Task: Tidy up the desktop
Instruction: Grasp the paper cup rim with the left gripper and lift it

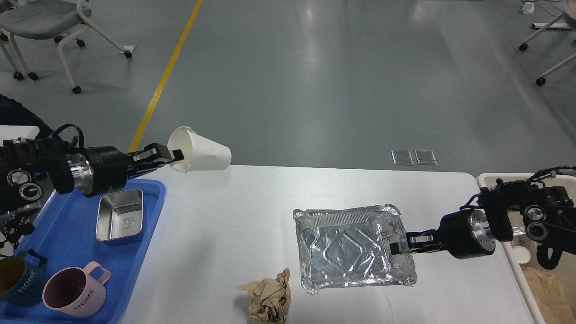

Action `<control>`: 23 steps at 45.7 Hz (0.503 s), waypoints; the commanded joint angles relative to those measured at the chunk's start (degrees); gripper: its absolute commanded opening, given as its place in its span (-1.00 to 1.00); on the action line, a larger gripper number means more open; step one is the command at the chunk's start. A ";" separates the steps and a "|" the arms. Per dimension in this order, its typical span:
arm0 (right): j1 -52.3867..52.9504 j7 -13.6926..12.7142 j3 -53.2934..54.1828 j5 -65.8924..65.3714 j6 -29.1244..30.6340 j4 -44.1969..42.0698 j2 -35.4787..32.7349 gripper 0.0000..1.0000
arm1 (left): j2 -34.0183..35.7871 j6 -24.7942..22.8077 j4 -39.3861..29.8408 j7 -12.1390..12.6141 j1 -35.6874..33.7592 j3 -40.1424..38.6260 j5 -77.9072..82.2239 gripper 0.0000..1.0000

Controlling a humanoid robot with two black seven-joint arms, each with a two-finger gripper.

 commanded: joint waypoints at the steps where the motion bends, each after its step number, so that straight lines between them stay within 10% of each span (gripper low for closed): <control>1: 0.43 0.29 -1.52 0.08 0.10 -0.17 0.97 -1.00 | -3.90 -0.74 -0.03 -0.01 -5.02 0.18 -1.11 -0.97; 23: 4.83 0.38 -5.30 0.43 0.10 -3.42 7.03 -1.00 | -24.21 -1.18 1.82 -3.61 -14.17 8.26 -2.96 -0.94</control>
